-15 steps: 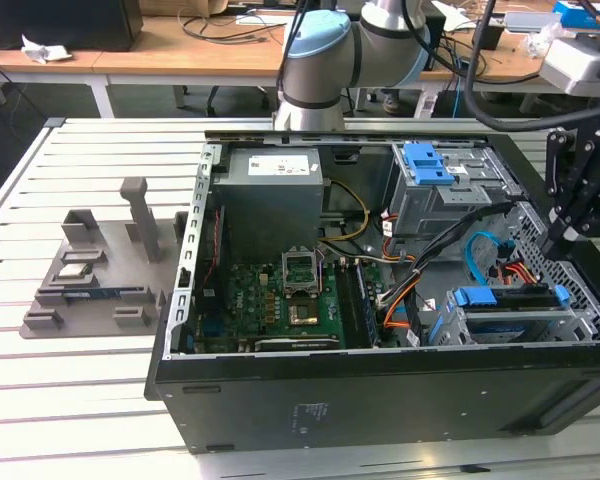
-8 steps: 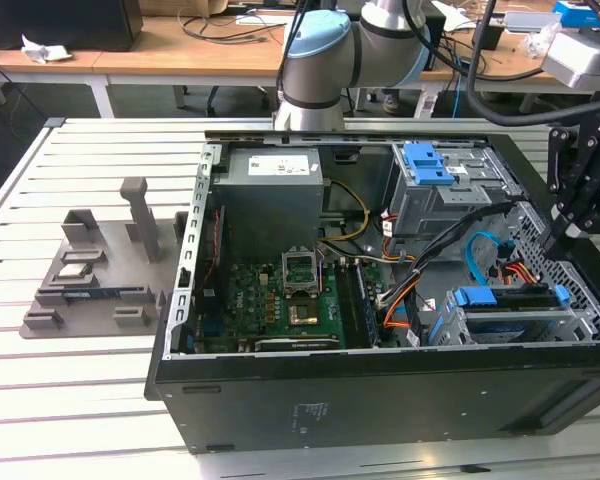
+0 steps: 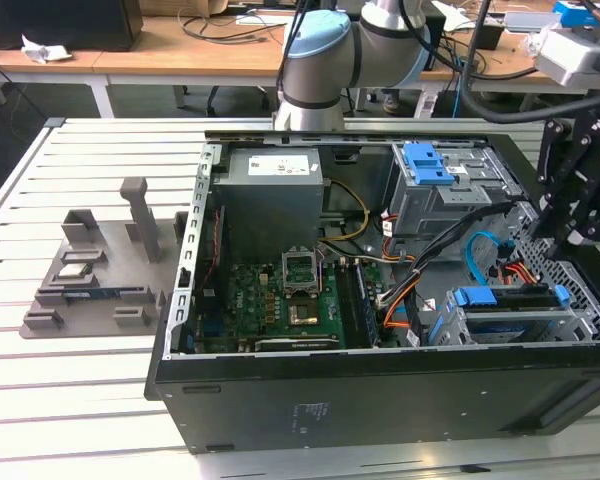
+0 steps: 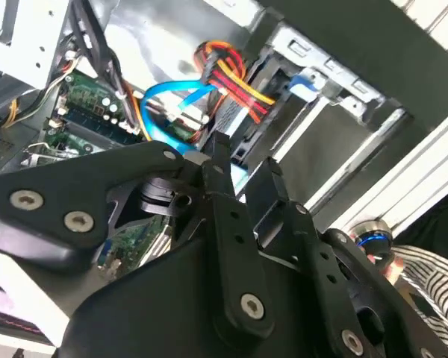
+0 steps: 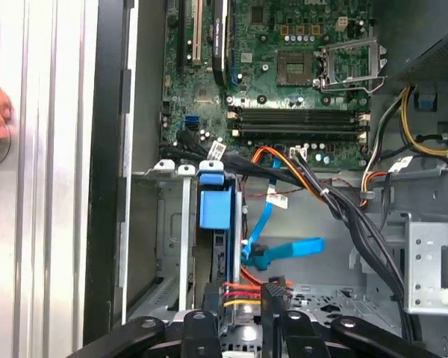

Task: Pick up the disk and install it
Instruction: 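Insert the second disk wire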

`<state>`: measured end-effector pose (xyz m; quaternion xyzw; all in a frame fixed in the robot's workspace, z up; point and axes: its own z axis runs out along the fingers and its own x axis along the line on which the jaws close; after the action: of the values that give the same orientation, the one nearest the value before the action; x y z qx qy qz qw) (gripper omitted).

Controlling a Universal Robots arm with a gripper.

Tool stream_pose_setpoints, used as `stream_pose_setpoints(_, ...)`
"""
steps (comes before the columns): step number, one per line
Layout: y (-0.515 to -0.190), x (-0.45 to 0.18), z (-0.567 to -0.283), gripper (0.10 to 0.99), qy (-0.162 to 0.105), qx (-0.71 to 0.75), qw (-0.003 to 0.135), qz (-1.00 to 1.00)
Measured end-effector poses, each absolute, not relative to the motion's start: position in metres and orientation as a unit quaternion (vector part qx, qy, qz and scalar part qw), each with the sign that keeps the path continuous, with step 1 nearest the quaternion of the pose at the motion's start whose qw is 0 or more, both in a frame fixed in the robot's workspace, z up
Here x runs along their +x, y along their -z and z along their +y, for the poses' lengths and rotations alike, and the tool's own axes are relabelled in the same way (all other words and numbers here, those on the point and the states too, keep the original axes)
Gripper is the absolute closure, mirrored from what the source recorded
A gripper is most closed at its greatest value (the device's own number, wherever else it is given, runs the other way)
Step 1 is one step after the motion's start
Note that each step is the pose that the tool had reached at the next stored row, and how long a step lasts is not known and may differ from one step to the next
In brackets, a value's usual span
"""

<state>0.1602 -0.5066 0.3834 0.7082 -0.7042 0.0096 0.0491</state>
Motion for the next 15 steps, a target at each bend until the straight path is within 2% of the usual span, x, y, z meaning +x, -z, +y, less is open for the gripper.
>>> stream_pose_setpoints(10,-0.368,0.145,-0.502,0.725,-0.011,0.723,0.049,-0.689)
stream_pose_setpoints(11,-0.368,0.145,-0.502,0.804,-0.011,0.723,0.049,-0.689)
stream_pose_setpoints(12,-0.368,0.145,-0.502,0.925,-0.011,0.723,0.049,-0.689)
stream_pose_setpoints(15,-0.368,0.145,-0.502,0.925,-0.011,0.723,0.049,-0.689)
